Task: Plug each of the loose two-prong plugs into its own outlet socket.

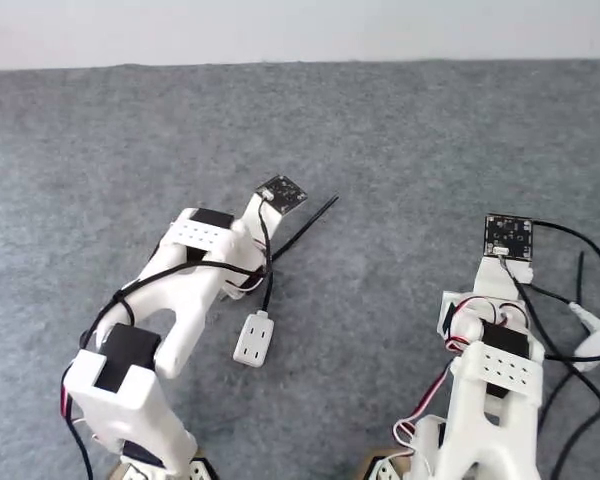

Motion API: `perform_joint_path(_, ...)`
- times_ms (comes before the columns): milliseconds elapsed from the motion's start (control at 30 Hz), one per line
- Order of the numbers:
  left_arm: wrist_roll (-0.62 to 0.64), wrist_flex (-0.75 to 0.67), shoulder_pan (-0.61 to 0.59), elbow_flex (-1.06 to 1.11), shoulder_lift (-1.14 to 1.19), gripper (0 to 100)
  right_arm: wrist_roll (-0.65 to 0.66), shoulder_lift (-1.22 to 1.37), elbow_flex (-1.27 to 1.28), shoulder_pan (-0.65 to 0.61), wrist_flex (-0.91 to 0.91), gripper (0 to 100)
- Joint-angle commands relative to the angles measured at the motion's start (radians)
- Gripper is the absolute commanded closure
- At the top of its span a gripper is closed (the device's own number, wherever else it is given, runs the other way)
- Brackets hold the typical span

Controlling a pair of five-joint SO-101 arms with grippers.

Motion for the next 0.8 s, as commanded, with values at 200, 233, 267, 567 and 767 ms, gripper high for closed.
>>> perform_joint_path(200,-0.014,0.095,-0.290,0.001,0.006,99,0.008,0.004,-0.008,-0.005,-0.018,81.5)
perform_joint_path(233,-0.014,0.094,-0.324,-0.002,0.006,99,0.008,0.004,-0.008,-0.005,-0.018,81.5)
perform_joint_path(267,-0.014,0.095,-0.358,-0.010,0.006,99,0.008,0.004,-0.008,-0.005,-0.018,81.5)
perform_joint_path(567,-0.181,0.235,-0.652,-0.127,0.006,99,0.008,0.004,-0.008,-0.005,-0.018,81.5)
perform_joint_path(767,-0.178,0.213,-0.818,-0.306,0.008,99,0.008,0.004,-0.008,-0.005,-0.018,81.5)
